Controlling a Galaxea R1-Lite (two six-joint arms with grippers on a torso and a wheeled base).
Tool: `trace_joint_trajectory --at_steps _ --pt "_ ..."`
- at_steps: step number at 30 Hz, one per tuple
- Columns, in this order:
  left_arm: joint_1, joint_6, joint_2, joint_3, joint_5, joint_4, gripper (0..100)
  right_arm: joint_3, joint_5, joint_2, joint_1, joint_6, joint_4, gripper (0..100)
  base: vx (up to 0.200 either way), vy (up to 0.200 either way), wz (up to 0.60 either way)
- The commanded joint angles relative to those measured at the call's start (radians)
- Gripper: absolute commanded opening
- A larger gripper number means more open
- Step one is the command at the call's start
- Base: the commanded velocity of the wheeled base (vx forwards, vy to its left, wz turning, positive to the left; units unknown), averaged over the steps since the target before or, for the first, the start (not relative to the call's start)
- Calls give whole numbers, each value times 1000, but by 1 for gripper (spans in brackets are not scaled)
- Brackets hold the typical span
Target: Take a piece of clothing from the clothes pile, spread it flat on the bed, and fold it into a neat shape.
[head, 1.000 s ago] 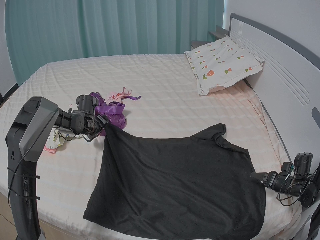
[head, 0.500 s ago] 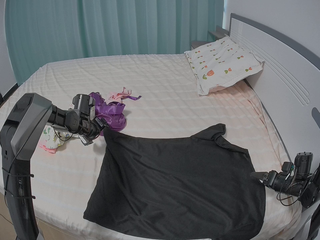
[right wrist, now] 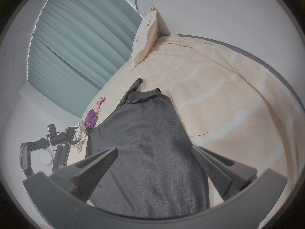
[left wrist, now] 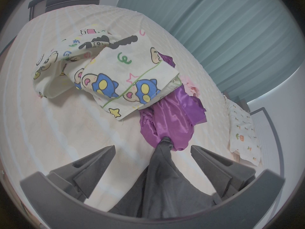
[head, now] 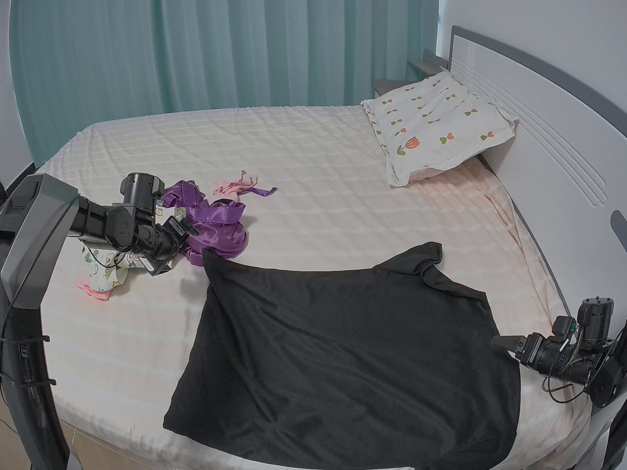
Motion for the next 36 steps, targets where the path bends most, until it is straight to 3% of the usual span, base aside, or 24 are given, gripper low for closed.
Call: trace_joint_trajectory --at_steps 1,12,23,26,29,36 --pt "45 -1 -67 27 -48 0 100 16 0 -8 0 2 -2 100 0 0 0" --pt "33 4 -305 483 -260 -43 100 16 0 -38 21 37 -9 100 0 0 0" --pt "-35 10 -451 882 -261 -247 100 15 0 -38 21 37 -5 100 -164 164 0" --pt "-67 74 -463 980 -257 -299 100 16 0 -38 21 39 -5 100 0 0 0" --pt "-85 134 -463 1021 -254 -302 100 16 0 -39 21 39 -5 100 0 0 0" --pt "-183 132 -453 1049 -249 -303 100 16 0 -39 21 37 -6 100 0 0 0"
